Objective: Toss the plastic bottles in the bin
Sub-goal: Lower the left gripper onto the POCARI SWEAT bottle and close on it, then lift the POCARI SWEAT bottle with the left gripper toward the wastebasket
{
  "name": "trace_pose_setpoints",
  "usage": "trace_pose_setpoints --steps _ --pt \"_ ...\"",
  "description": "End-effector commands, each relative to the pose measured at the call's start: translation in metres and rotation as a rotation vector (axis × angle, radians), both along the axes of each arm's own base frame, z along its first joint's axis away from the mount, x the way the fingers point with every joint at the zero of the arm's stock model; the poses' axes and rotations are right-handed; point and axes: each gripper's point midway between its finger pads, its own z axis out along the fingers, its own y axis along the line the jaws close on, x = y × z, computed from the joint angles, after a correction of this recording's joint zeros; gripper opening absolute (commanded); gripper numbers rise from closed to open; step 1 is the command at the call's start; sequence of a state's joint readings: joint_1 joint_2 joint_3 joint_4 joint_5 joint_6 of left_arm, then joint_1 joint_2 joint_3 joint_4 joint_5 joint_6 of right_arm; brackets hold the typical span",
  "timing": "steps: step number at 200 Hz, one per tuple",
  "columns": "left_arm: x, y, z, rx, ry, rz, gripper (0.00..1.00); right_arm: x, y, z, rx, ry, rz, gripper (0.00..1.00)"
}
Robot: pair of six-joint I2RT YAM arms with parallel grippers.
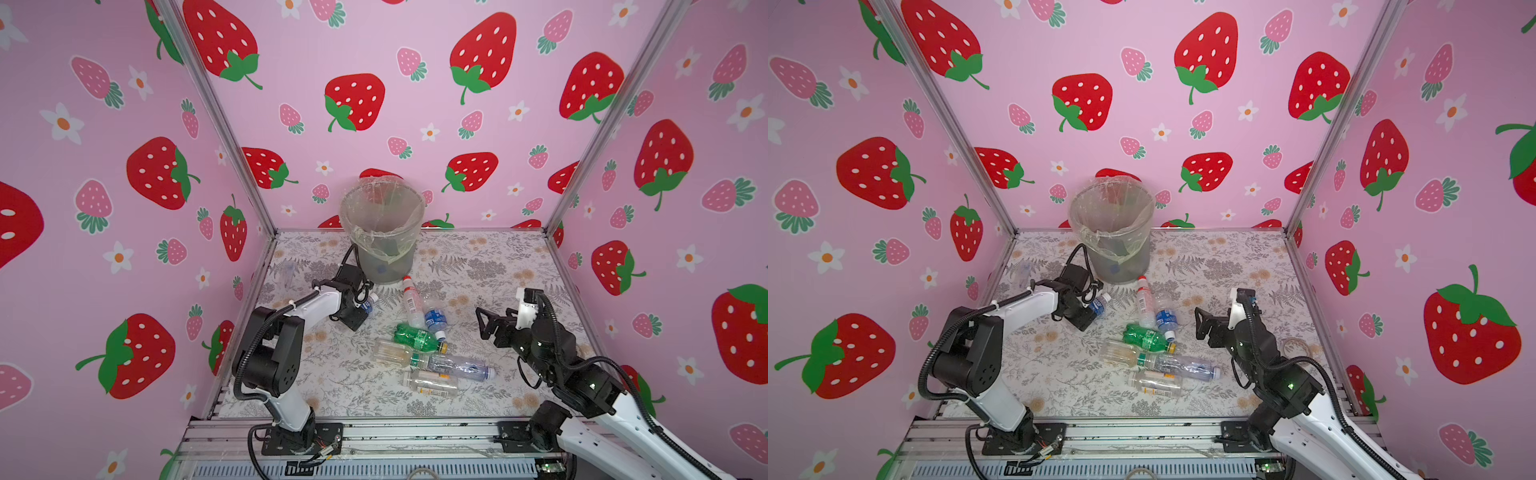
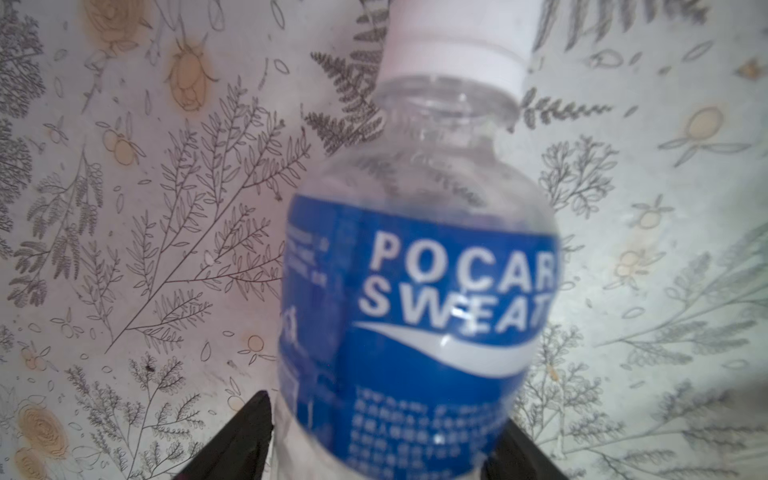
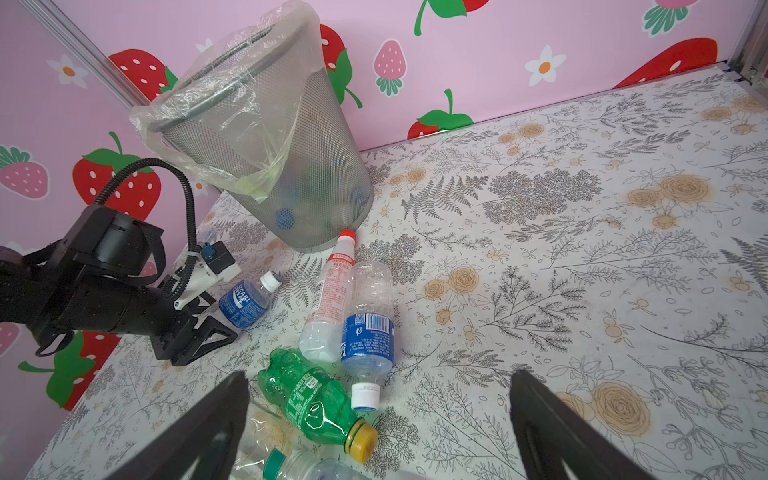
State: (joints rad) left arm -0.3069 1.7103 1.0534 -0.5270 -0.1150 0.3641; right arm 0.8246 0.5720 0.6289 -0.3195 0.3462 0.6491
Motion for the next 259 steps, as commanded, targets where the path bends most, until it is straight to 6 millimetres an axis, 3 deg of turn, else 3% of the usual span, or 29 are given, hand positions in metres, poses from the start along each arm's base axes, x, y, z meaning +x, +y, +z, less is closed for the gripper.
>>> trace_pose_setpoints --steps 1,101,189,259 --pt "0.0 0.005 0.002 0.034 -0.023 -0.006 0.74 0.001 -0.006 -0.004 -0.021 -0.004 -0.023 0.99" --pt "-0.003 0.014 0.013 0.048 -0.111 0.051 0.6 0.0 -0.006 -0.005 0.0 0.002 -0.022 0.99" --pt "0.01 0.027 0.072 -0.134 -0.22 0.356 0.59 -0.003 -0.009 -0.005 0.01 -0.005 -0.025 0.99" --pt "0.009 0.052 0.115 -0.356 -0.251 0.566 0.58 -0.001 -0.002 -0.024 -0.03 0.051 -0.006 0.99"
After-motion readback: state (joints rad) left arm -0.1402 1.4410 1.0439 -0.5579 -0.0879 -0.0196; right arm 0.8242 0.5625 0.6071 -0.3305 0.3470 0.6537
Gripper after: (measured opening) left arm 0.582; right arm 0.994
